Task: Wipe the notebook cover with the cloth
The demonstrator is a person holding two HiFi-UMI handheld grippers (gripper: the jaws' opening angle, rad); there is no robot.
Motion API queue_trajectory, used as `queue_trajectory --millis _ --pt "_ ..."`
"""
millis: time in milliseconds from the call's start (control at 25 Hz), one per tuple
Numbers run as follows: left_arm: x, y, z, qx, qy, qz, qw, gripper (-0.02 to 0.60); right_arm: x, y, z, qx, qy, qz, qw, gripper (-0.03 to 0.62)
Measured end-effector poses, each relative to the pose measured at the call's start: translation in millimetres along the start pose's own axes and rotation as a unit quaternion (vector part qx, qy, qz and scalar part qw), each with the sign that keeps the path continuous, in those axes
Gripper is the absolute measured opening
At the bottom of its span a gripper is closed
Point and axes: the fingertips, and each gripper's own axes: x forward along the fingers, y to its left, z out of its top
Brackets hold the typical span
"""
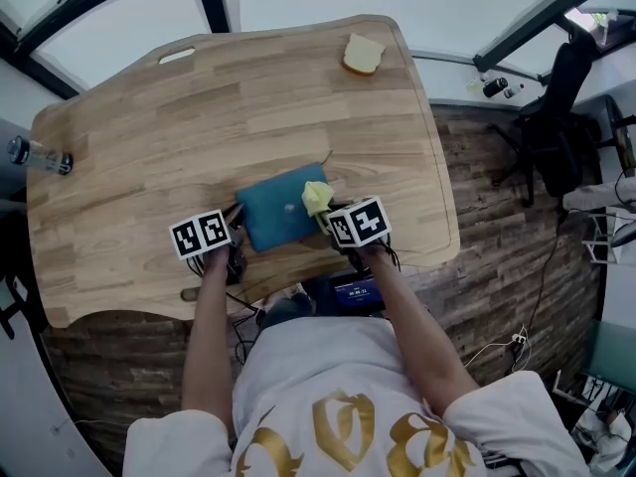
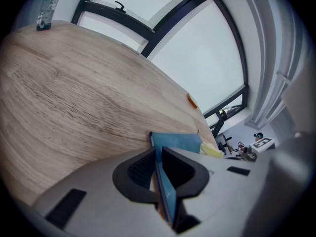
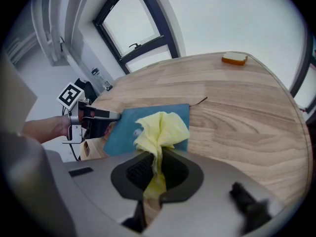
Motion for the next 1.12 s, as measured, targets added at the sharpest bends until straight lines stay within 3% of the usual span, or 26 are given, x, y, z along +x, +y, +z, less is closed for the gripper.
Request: queue_trajectory --millis 280,360,440,640,880,1000,1120 --pt "1.3 0.4 -0.8 -0.022 -0.007 -0.005 0.9997 0.054 -8.6 -4.7 0.8 0.007 -0.014 -0.018 1.0 0.038" --pt "-1.5 1.8 -1.2 -0.04 -0.01 -0.013 0.9991 0.053 -13.6 -1.0 8.2 0.005 -0.04 -0.022 0.999 0.038" --pt "-7.8 -0.8 0.5 -0.035 -0.02 -0.012 0.9991 0.052 -24.9 3.6 19.7 -0.003 -0.082 -0.028 0.996 0.038" --pt "-33.4 -27.2 12.7 0.057 -0.069 0.015 0.9959 0.051 -60.3 15.3 45.0 -0.051 -0.186 -0.067 0.979 0.038" --pt "-71.7 -74.4 10.8 0.188 -0.132 0.04 0.9725 0.044 -105.0 34.4 45.6 -0.091 -0.235 -0.149 0.956 0.038" --pt "-90.3 -97.7 7.1 0.189 -0.159 0.018 0.9689 0.033 -122.8 53.1 46.0 -0.143 -0.24 -0.187 0.942 0.038" --pt "-109.0 -118.0 5.8 0.186 -0.197 0.01 0.9624 0.032 -139.1 70.5 46.3 -0.163 -0.26 -0.192 0.932 0.038"
